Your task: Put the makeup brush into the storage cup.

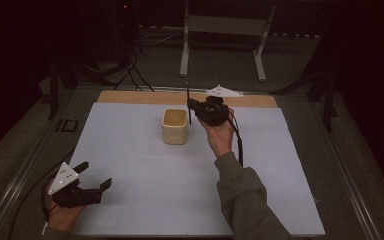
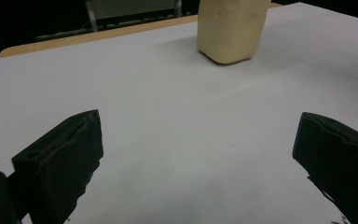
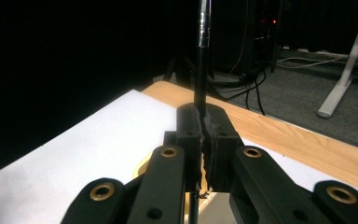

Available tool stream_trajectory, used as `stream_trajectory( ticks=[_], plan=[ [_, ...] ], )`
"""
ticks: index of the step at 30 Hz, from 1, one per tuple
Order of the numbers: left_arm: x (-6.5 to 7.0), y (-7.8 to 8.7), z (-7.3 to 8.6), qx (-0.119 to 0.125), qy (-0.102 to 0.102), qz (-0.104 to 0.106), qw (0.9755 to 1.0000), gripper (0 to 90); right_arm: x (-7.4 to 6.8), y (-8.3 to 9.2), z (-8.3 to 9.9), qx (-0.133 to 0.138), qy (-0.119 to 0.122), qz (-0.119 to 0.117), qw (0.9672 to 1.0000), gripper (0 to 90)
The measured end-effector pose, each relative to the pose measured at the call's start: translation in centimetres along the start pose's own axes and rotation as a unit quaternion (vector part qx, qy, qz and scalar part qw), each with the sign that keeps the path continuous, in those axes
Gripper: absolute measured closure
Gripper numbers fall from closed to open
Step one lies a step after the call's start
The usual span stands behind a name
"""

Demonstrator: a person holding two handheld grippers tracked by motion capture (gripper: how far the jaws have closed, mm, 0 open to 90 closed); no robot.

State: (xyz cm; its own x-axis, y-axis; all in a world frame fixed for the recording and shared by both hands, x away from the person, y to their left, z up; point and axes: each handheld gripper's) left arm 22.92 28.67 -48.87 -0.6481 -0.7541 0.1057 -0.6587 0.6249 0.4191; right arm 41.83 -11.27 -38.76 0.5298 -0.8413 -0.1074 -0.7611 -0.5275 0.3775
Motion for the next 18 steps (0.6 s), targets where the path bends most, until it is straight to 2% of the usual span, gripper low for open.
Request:
stream_trajectory(
  ticks=[10, 18],
  plan=[
    [0.0, 0.0, 0.0, 0.000, 0.000, 0.001, 1.0000, 2.6, 0.3, -0.7, -0.1, 0.007, -0.004, 0.014, 0.9999, 85.8],
    [0.0, 0.0, 0.0, 0.000, 0.000, 0.000, 1.0000, 2.6, 0.3, -1.3, -0.2, 0.009, -0.011, 0.015, 0.9998, 85.8]
  ],
)
Point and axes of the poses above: each handheld gripper's, and its own axes: y roughly backward along the jaws, z roughly out of its underside, x roughly to its right, and after that the axes turned 10 degrees about z, right-handed
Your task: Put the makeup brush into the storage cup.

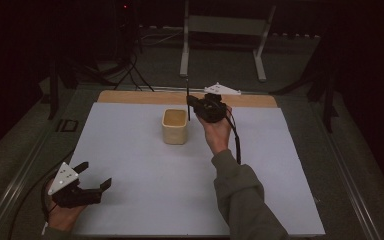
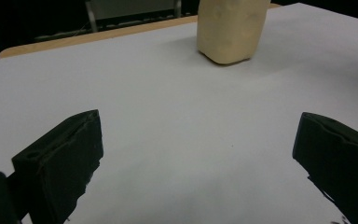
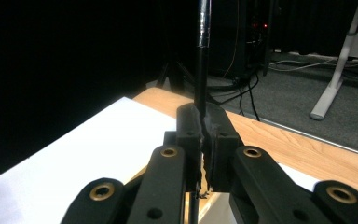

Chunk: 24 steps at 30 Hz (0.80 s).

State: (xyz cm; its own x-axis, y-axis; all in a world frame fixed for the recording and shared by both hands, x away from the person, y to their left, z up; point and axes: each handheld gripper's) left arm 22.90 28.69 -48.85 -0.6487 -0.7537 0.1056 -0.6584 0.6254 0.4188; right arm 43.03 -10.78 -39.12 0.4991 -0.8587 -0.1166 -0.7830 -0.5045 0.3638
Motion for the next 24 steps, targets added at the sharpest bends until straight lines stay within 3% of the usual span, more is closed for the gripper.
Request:
stream_trajectory(
  ticks=[10, 24],
  plan=[
    [0.0, 0.1, 0.0, 0.001, 0.000, 0.000, 1.0000, 2.7, -0.3, -0.7, 0.0, 0.005, -0.002, 0.003, 1.0000, 85.8],
    [-0.1, 0.1, 0.0, 0.002, 0.001, 0.000, 1.0000, 2.6, -0.5, -1.8, 0.5, 0.007, -0.031, -0.001, 0.9995, 85.8]
  ],
)
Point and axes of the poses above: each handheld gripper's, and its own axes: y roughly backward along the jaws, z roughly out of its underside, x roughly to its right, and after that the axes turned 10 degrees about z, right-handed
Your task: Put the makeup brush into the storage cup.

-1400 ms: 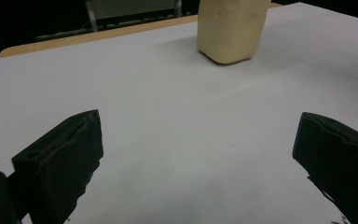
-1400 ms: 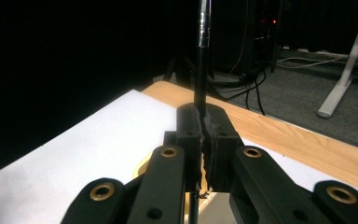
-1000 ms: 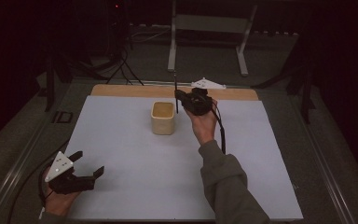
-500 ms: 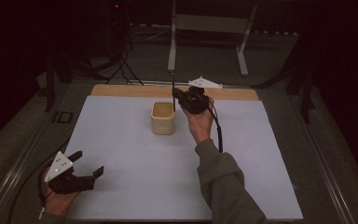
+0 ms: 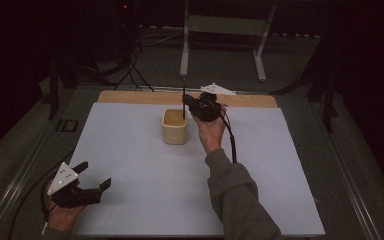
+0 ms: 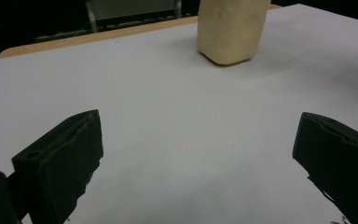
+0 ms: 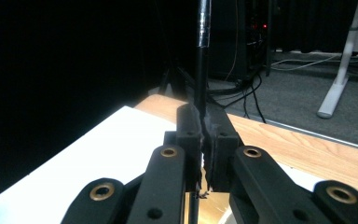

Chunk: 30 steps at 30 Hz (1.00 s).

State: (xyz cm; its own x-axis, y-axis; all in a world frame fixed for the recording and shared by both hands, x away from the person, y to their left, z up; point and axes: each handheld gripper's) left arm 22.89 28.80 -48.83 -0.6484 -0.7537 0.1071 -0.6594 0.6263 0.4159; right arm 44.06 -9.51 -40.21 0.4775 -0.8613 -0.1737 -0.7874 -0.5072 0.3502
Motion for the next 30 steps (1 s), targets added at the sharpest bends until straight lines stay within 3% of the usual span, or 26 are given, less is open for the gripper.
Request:
stream_trajectory(
  ticks=[17, 30],
  plan=[
    [0.0, 0.1, 0.0, 0.003, 0.000, 0.000, 1.0000, 2.6, -1.3, -0.9, -0.2, 0.000, 0.006, 0.000, 1.0000, 85.8],
    [0.0, 0.1, 0.0, 0.003, 0.000, -0.001, 1.0000, 2.7, -1.2, -0.9, -0.1, -0.002, 0.012, 0.004, 0.9999, 85.8]
  ],
)
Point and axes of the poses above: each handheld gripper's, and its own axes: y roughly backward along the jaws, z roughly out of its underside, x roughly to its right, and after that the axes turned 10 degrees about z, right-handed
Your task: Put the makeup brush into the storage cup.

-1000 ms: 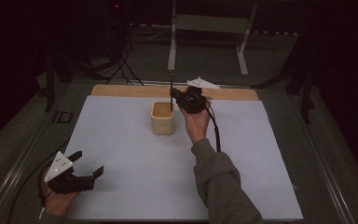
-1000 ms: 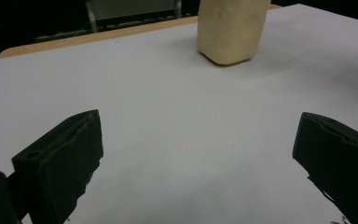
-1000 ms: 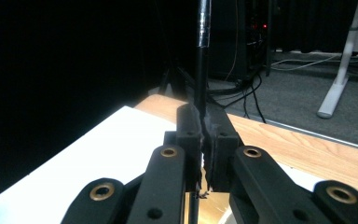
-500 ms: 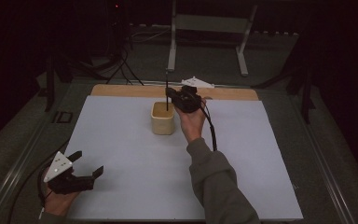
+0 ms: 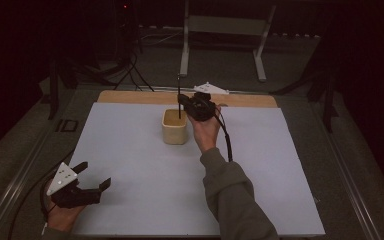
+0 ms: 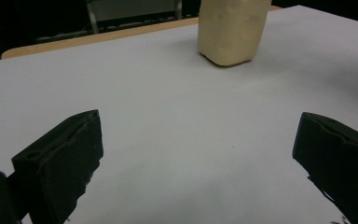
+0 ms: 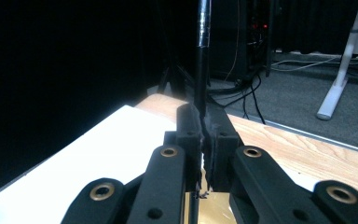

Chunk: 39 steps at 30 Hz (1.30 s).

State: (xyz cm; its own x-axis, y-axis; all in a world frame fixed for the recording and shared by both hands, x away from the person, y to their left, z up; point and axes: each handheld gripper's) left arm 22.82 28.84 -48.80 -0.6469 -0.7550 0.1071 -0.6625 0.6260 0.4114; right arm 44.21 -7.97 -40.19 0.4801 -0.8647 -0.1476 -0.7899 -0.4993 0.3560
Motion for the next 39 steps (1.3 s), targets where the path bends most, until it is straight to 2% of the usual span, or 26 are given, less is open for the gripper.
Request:
stream_trajectory(
  ticks=[11, 26, 39],
  plan=[
    [0.0, 0.0, 0.0, 0.000, 0.000, 0.000, 1.0000, 2.6, -0.5, -0.4, 0.7, -0.008, 0.018, 0.002, 0.9998, 85.8],
    [0.0, 0.0, 0.0, 0.001, -0.001, 0.000, 1.0000, 2.6, -0.9, -0.8, 2.0, -0.021, 0.030, 0.003, 0.9993, 85.7],
    [0.0, 0.0, 0.0, 0.001, 0.000, -0.001, 1.0000, 2.7, -1.4, -0.9, 2.5, -0.031, 0.053, 0.009, 0.9981, 85.4]
  ],
)
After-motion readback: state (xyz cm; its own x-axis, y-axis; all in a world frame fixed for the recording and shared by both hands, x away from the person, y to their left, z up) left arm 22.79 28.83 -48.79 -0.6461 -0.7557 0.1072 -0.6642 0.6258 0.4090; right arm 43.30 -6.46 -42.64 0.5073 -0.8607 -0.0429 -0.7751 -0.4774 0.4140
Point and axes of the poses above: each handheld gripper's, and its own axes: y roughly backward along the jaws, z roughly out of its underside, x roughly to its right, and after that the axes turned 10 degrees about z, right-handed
